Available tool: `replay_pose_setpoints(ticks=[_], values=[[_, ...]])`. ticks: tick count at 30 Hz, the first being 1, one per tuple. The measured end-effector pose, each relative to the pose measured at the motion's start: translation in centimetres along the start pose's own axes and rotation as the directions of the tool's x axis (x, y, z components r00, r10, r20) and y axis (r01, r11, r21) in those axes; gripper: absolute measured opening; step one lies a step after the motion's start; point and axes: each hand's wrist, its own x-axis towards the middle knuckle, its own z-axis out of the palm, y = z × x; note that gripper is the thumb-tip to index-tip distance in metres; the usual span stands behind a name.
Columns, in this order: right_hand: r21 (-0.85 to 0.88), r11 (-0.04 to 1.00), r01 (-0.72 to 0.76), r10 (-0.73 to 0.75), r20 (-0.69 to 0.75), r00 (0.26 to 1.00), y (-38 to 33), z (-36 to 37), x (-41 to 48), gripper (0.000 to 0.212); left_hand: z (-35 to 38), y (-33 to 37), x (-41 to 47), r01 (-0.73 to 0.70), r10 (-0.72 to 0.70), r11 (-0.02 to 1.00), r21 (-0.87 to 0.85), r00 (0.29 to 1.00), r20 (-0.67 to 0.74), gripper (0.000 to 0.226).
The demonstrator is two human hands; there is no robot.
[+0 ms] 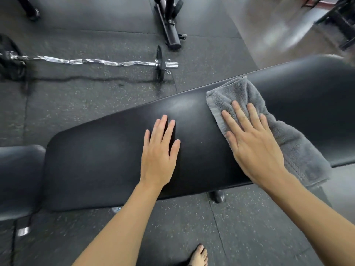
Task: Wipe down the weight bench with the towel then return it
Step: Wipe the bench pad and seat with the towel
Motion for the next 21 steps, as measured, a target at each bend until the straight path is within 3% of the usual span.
replay_pose_setpoints(ticks=[3, 7, 12, 18, 21], values=[[-0.031, 0.998, 0.061, -0.059, 0.051, 0.997, -2.4, 0.0, 0.6, 0.058, -1.0, -3.3, -1.6, -0.007, 0.004, 0.999, 0.040, 0.998, 0.059, 0.060], [-0.094, 0.989, 0.110, -0.102, 0.093, 0.991, 0.6, -1.4, 1.6, 0.067, -1.6, -4.4, -1.8, -0.030, 0.027, 0.999, 0.027, 0.993, 0.118, 0.062], [-0.070, 0.964, 0.258, -0.250, 0.110, 0.962, 2.6, -1.5, 2.2, 0.064, -1.5, -4.4, -1.9, -0.024, 0.022, 0.999, 0.022, 0.994, 0.105, 0.061], [-0.008, 0.967, 0.255, -0.253, 0.093, 0.963, 0.7, -0.7, 2.2, 0.058, -1.4, -4.4, -2.0, -0.022, 0.021, 1.000, 0.018, 0.996, 0.089, 0.061], [-0.029, 0.958, 0.284, -0.281, 0.082, 0.956, -2.4, 0.0, 1.9, 0.057, -1.7, -5.1, -2.5, 0.047, -0.049, 0.998, 0.031, 0.997, 0.056, 0.063]])
